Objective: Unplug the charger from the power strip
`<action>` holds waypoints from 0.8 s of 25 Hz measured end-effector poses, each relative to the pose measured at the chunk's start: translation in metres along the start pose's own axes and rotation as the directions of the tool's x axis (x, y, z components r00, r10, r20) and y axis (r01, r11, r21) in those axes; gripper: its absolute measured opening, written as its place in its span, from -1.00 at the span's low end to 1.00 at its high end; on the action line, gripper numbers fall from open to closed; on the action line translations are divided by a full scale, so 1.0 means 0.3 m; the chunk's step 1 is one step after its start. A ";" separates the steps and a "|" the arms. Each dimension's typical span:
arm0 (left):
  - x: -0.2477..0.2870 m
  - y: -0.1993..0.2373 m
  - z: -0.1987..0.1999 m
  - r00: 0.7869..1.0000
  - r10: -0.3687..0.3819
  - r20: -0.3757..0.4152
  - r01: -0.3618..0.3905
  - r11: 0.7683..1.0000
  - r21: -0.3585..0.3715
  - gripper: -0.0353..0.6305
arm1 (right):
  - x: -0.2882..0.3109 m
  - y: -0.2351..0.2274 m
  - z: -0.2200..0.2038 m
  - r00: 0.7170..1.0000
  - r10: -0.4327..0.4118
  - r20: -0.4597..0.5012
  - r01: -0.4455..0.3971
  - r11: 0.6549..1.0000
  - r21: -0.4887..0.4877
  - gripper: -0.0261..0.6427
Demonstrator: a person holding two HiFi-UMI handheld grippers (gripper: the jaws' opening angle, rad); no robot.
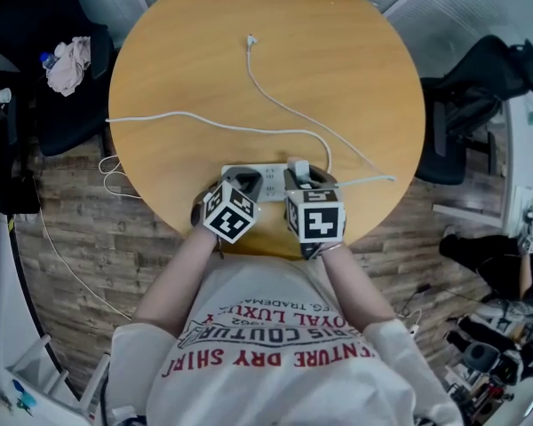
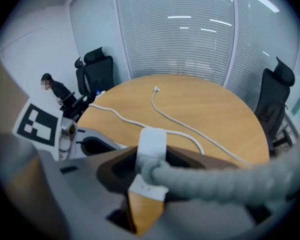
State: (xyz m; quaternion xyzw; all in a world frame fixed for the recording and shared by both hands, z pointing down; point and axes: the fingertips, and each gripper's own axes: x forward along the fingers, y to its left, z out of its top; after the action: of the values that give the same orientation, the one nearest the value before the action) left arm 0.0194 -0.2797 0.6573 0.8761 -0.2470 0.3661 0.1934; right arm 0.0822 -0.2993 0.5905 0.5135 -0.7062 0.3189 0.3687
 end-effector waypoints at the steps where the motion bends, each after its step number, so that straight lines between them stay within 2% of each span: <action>1: -0.001 0.002 0.000 1.000 0.002 0.002 -0.002 1.000 0.004 -0.81 | -0.016 0.001 0.013 0.999 0.019 0.026 -0.019 1.000 -0.009 -0.45; 3: -0.009 0.009 0.007 1.000 0.007 0.030 -0.006 1.000 -0.005 -0.81 | -0.052 0.003 0.045 0.995 0.054 0.081 -0.050 0.998 -0.043 -0.45; 5: -0.034 0.019 0.029 0.995 0.013 0.101 -0.007 0.998 -0.063 -0.81 | -0.092 0.000 0.075 0.988 0.075 0.137 -0.065 0.995 -0.078 -0.45; 8: -0.116 0.050 0.091 0.973 0.061 0.224 -0.024 0.986 -0.163 -0.81 | -0.152 -0.008 0.118 0.969 0.094 0.227 -0.070 0.992 -0.109 -0.45; 10: -0.185 0.069 0.145 0.950 0.111 0.291 -0.060 0.982 -0.178 -0.81 | -0.195 -0.010 0.149 0.950 0.117 0.289 -0.088 0.990 -0.112 -0.45; 12: -0.264 0.078 0.205 0.917 0.156 0.367 -0.095 0.979 -0.180 -0.81 | -0.244 -0.005 0.177 0.928 0.143 0.345 -0.108 0.987 -0.120 -0.45; 15: -0.395 0.077 0.294 0.849 0.217 0.481 -0.140 0.971 -0.191 -0.81 | -0.321 0.006 0.214 0.894 0.163 0.417 -0.111 0.983 -0.147 -0.45; 20: -0.614 0.051 0.436 0.733 0.290 0.615 -0.222 0.957 -0.187 -0.81 | -0.448 0.023 0.298 0.822 0.192 0.536 -0.112 0.978 -0.178 -0.45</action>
State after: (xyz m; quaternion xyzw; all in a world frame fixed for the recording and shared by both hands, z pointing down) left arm -0.0302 -0.3063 0.4380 0.8945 -0.4339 0.0583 0.0899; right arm 0.0854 -0.3058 0.4292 0.4985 -0.8414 0.1361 0.1582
